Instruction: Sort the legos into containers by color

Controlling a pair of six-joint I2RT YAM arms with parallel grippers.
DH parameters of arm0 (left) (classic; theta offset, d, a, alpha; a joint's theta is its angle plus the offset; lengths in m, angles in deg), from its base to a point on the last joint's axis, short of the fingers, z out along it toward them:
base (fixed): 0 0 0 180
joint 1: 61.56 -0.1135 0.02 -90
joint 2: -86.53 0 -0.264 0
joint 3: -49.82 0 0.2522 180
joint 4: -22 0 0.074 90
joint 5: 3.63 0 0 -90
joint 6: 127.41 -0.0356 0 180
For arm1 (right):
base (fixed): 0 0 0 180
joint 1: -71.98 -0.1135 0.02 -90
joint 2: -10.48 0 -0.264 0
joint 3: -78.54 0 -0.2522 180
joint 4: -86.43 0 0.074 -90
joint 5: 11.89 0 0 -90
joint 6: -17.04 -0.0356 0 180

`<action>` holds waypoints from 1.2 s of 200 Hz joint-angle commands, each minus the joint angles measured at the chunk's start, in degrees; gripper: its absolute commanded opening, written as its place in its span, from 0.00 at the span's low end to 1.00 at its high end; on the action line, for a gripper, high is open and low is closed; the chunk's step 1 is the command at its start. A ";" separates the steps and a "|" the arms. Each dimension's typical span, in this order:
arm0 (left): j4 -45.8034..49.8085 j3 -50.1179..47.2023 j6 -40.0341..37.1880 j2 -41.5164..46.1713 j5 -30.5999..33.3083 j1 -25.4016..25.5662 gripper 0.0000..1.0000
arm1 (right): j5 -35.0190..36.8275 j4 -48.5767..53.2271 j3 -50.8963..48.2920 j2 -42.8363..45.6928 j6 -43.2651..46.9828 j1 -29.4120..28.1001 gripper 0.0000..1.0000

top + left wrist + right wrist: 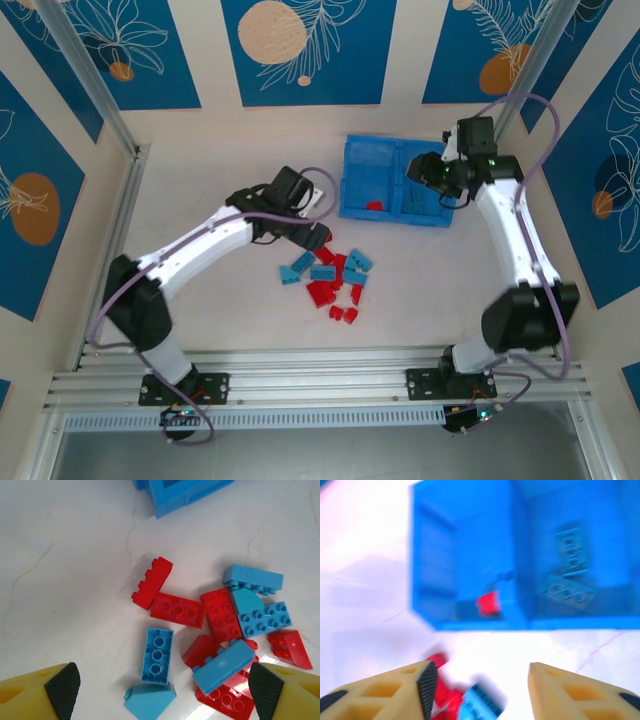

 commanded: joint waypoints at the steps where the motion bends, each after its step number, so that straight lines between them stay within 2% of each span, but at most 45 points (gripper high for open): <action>1: 7.18 6.62 -2.60 -7.52 -4.21 -1.53 0.88 | -7.79 4.10 -6.07 5.85 -4.77 -2.87 0.58; 19: 8.90 10.91 -3.67 -13.98 -3.21 -1.79 0.88 | -10.10 2.94 -12.05 11.21 -6.98 -5.04 0.63; 53: 7.08 16.65 -1.95 -23.05 -3.29 -1.82 0.87 | -8.64 -0.55 -22.36 18.13 -12.34 -9.86 0.68; 82: 5.73 20.96 -0.21 -29.00 -2.88 -2.08 0.84 | -6.26 1.15 -23.41 19.29 -12.73 -12.97 0.70; 129: 6.04 25.97 1.52 -35.77 -0.29 -2.94 0.71 | -5.28 5.21 -21.79 19.95 -9.43 -13.12 0.70; 187: 5.43 23.06 3.39 -36.08 -1.84 -3.18 0.41 | -4.90 5.28 -22.96 21.74 -10.28 -13.14 0.70; 217: 2.76 19.92 4.52 -33.00 -1.78 -3.17 0.29 | -3.56 6.12 -22.41 21.17 -10.92 -13.08 0.70; 240: 2.27 19.16 5.18 -30.14 -0.01 -3.28 0.24 | -6.21 4.00 -22.39 21.03 -10.41 -13.00 0.71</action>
